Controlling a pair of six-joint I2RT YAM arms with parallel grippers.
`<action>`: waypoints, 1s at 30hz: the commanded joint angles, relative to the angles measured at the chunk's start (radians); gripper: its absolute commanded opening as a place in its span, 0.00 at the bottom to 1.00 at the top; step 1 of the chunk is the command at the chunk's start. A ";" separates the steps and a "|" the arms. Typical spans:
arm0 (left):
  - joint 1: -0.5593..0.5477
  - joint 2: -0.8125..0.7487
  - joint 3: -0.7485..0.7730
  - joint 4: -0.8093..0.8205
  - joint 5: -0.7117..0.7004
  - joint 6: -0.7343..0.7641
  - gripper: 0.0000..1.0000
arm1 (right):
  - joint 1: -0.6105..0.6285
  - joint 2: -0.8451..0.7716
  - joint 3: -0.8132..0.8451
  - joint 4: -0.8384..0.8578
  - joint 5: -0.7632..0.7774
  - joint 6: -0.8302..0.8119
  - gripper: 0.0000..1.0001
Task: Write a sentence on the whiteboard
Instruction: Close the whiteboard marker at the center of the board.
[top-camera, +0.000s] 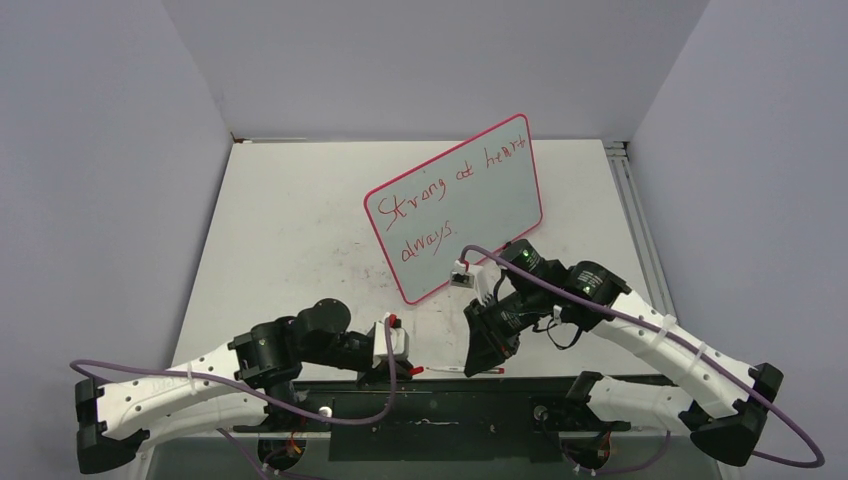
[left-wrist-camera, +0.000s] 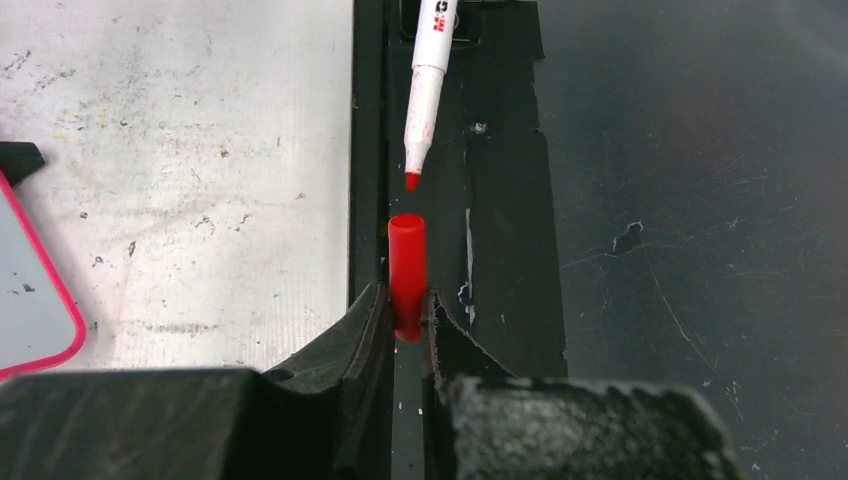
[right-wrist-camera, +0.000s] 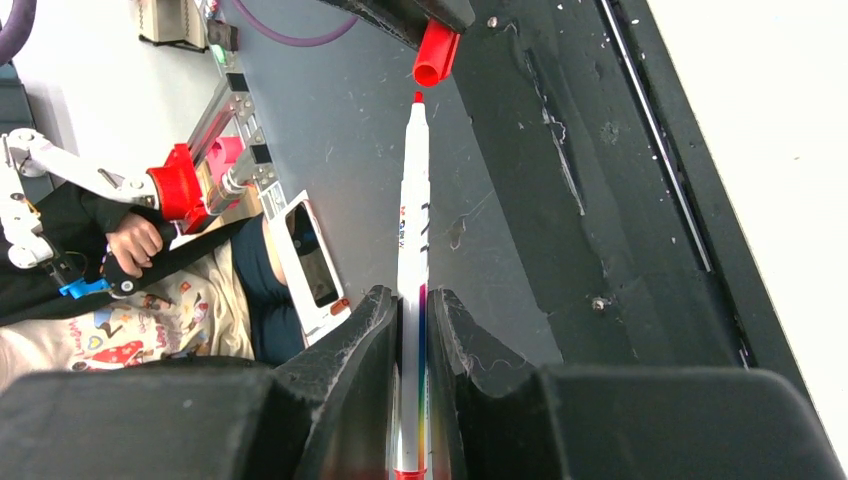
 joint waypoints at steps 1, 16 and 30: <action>-0.012 0.009 0.002 0.055 0.033 0.016 0.00 | 0.001 0.014 0.034 0.005 -0.047 -0.023 0.05; -0.023 0.020 0.003 0.061 0.043 0.014 0.00 | 0.002 0.043 0.030 0.005 -0.066 -0.041 0.05; -0.029 0.024 0.004 0.066 0.053 0.007 0.00 | 0.002 0.050 0.020 0.023 -0.079 -0.037 0.05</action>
